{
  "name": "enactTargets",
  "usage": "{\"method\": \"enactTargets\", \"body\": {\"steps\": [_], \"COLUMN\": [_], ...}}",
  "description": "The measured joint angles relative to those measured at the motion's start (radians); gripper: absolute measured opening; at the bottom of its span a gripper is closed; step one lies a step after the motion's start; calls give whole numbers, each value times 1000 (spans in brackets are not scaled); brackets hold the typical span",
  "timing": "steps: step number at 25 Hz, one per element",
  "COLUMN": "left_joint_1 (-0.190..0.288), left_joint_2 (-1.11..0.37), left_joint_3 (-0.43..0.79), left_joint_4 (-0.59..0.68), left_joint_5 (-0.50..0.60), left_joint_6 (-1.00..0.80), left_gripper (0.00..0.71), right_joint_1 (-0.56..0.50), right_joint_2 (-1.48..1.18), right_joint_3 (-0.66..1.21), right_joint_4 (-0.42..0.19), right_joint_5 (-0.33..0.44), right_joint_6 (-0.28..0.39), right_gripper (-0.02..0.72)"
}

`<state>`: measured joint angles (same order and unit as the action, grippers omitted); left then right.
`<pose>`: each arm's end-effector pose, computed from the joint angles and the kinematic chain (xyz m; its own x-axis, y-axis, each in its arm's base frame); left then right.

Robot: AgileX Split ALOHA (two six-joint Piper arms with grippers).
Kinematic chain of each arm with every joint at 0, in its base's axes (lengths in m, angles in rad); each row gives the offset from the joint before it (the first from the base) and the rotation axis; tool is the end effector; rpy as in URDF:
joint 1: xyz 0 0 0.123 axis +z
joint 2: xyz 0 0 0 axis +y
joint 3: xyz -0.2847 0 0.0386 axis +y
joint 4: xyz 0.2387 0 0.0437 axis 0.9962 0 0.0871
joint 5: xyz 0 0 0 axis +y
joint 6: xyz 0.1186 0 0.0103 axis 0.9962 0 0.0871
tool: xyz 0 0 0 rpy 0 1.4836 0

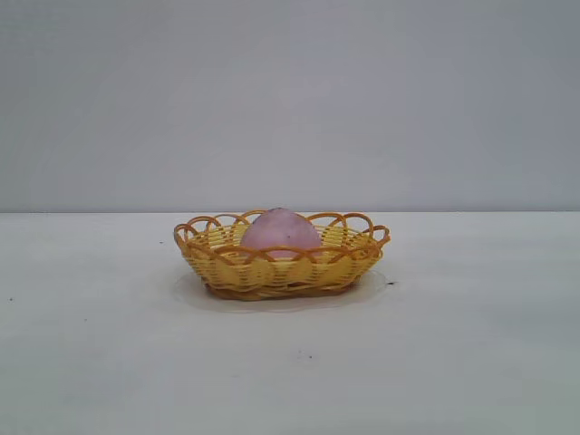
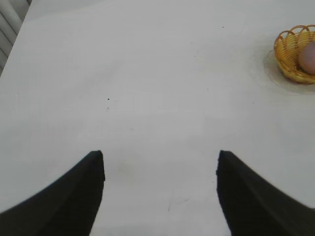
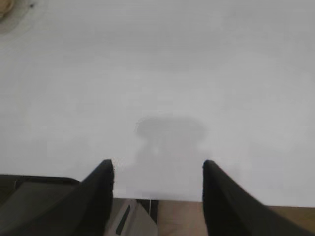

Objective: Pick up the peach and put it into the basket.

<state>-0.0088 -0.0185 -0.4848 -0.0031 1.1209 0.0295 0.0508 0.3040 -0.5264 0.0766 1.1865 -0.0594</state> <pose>0.0053 -0.0004 0.2495 -0.5053 0.0326 -0.8623 0.0254 0.9994 0.0229 0.0386 0.0104 0.2491 -0.7638 -0.0694 -0.6417 -0.1195 0.9922 0.0349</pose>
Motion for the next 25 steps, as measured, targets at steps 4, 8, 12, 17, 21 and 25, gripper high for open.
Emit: {"method": "enactTargets", "body": {"steps": [4, 8, 12, 17, 21, 25], "left_joint_1": [0, 0, 0, 0, 0, 0], "left_joint_2": [0, 0, 0, 0, 0, 0], "left_joint_3": [0, 0, 0, 0, 0, 0], "left_joint_4": [0, 0, 0, 0, 0, 0], "left_joint_5": [0, 0, 0, 0, 0, 0], "left_joint_6": [0, 0, 0, 0, 0, 0], "left_gripper": [430, 430, 430, 430, 430, 430], "right_joint_1": [0, 0, 0, 0, 0, 0], "right_joint_2": [-153, -264, -319, -321, -321, -321], "right_joint_3": [28, 37, 37, 37, 37, 37], "right_joint_4": [4, 6, 6, 6, 6, 6], "right_joint_5": [-38, -44, -44, -44, -44, -44], "right_joint_6": [0, 0, 0, 0, 0, 0], "right_gripper": [370, 370, 370, 370, 370, 370]}}
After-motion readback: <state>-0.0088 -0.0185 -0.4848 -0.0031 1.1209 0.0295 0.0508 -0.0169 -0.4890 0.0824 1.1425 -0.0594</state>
